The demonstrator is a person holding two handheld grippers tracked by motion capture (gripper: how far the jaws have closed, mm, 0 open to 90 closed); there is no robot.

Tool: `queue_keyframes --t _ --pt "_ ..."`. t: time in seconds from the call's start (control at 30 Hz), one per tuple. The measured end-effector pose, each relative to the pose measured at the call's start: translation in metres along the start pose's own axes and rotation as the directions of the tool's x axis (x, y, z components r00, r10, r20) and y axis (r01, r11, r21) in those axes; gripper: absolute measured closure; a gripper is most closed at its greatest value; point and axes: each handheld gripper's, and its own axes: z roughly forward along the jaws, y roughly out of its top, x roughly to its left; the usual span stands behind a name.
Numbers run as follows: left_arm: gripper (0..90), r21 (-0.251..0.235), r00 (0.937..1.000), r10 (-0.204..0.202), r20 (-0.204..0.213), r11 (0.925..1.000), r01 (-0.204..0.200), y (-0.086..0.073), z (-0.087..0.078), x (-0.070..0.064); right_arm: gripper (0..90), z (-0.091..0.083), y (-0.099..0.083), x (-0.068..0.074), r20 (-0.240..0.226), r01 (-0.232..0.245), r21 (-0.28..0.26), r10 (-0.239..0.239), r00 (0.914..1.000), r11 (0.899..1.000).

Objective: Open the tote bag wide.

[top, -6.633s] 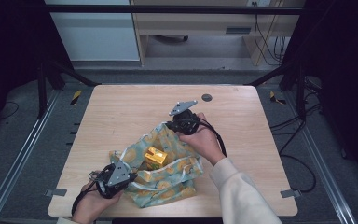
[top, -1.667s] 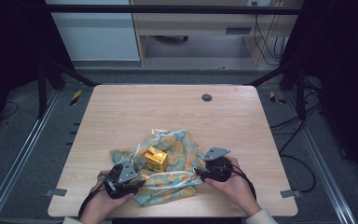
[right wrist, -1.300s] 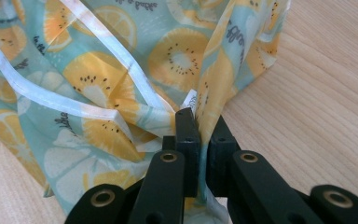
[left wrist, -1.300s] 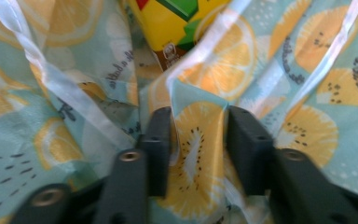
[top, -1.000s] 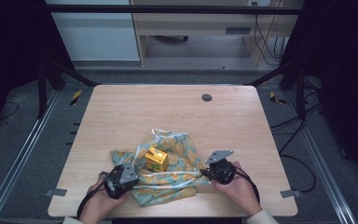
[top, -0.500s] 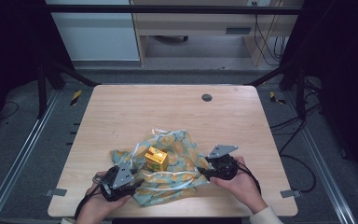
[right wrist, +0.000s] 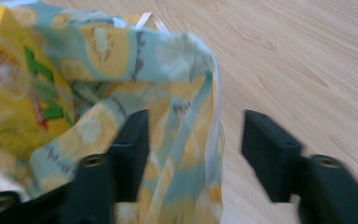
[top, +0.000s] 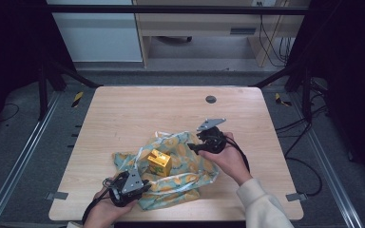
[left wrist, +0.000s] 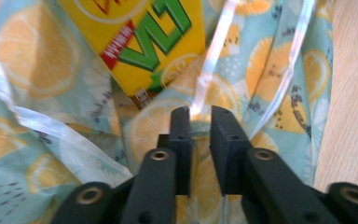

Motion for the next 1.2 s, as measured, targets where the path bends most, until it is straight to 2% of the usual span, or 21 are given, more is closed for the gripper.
queue_keyframes --t 0.03,0.1,0.13,0.2,0.3,0.4,0.47,0.5,0.57,0.63,0.67,0.7,0.73,0.77,0.8,0.87,0.93,1.0,1.07,1.13,1.2 --pt "83.2 0.016 0.9999 0.015 -0.005 0.9998 -0.015 0.000 0.001 -0.001 54.7 0.006 0.003 -0.001 -0.005 -0.003 -0.001 0.003 1.0000 1.000" --pt "86.3 0.044 0.9996 0.026 -0.010 0.9987 -0.026 0.000 0.004 -0.002 72.6 0.015 0.007 -0.003 -0.005 -0.003 -0.004 0.003 1.0000 1.000" --pt "86.9 0.052 0.9997 0.025 0.005 0.9983 -0.025 0.000 0.006 -0.003 78.4 0.019 0.009 -0.004 0.005 -0.014 -0.006 0.014 0.9999 1.000" --pt "87.9 0.070 0.9996 0.027 -0.004 0.9972 -0.026 0.000 0.008 -0.003 87.0 0.027 0.010 -0.009 0.005 -0.045 -0.011 0.045 0.9990 0.999" --pt "88.6 0.086 0.9995 0.030 0.005 0.9958 -0.030 0.000 0.012 -0.004 89.2 0.039 0.008 -0.022 -0.012 -0.150 -0.023 0.150 0.9887 0.988" --pt "89.0 0.096 0.9998 0.019 0.003 0.9952 -0.019 -0.001 0.013 -0.006 89.5 0.052 0.005 -0.034 0.029 -0.174 0.002 0.174 0.9844 0.985" --pt "89.2 0.091 0.9996 0.024 0.010 0.9955 -0.025 -0.001 0.014 -0.005 89.5 0.059 0.003 -0.041 0.047 -0.195 0.015 0.194 0.9799 0.981" --pt "89.2 0.091 0.9995 0.018 0.025 0.9957 -0.020 -0.001 0.015 -0.006 89.5 0.061 0.002 -0.043 0.057 -0.197 0.021 0.195 0.9791 0.980" --pt "89.5 0.106 0.9996 0.023 0.016 0.9940 -0.024 -0.001 0.014 -0.005 89.3 0.065 -0.001 -0.047 0.078 -0.196 0.035 0.193 0.9781 0.980" --pt "89.5 0.114 0.9997 0.023 0.011 0.9932 -0.024 -0.002 0.015 -0.006 87.3 0.066 -0.003 -0.049 0.105 -0.212 0.054 0.205 0.9731 0.976" --pt "89.4 0.114 0.9997 0.021 0.012 0.9932 -0.022 -0.002 0.015 -0.006 84.1 0.067 -0.004 -0.051 0.108 -0.210 0.061 0.203 0.9732 0.976" --pt "89.3 0.111 0.9997 0.021 0.009 0.9936 -0.022 -0.002 0.014 -0.006 78.9 0.067 -0.005 -0.051 0.120 -0.214 0.072 0.205 0.9714 0.974" --pt "89.0 0.104 0.9996 0.024 0.012 0.9942 -0.025 -0.002 0.013 -0.005 72.6 0.065 -0.005 -0.052 0.123 -0.204 0.074 0.194 0.9733 0.976" --pt "88.2 0.085 0.9994 0.025 0.023 0.9960 -0.027 -0.001 0.011 -0.005 64.4 0.063 -0.003 -0.050 0.124 -0.196 0.066 0.187 0.9746 0.978" --pt "86.7 0.063 0.9995 0.033 -0.004 0.9975 -0.033 0.000 0.006 -0.005 56.0 0.059 -0.001 -0.047 0.128 -0.180 0.055 0.172 0.9766 0.982" --pt "81.9 -0.005 0.9990 0.015 -0.042 0.9999 -0.015 0.003 -0.003 -0.004 44.1 0.049 0.004 -0.041 0.144 -0.133 0.032 0.127 0.9814 0.991" --pt "79.8 -0.082 0.9965 -0.005 -0.083 0.9967 -0.002 0.005 -0.013 -0.002 36.9 0.034 0.010 -0.032 0.147 -0.097 -0.015 0.098 0.9843 0.995" --pt "74.6 -0.144 0.9898 -0.039 -0.137 0.9893 0.019 0.007 -0.024 0.002 32.1 0.019 0.015 -0.022 0.145 -0.078 -0.042 0.083 0.9859 0.996" --pt "72.5 -0.203 0.9784 -0.091 -0.186 0.9778 0.053 0.007 -0.029 0.010 30.3 0.004 0.016 -0.013 0.132 -0.057 -0.066 0.066 0.9891 0.996" --pt "71.6 -0.210 0.9669 -0.124 -0.223 0.9747 0.076 0.007 -0.028 0.020 33.8 -0.010 0.012 -0.001 0.125 -0.030 -0.085 0.040 0.9913 0.996" --pt "70.6 -0.183 0.9617 -0.147 -0.231 0.9775 0.105 0.006 -0.020 0.031 39.4 -0.021 0.002 0.013 0.069 -0.007 -0.091 0.014 0.9975 0.996"
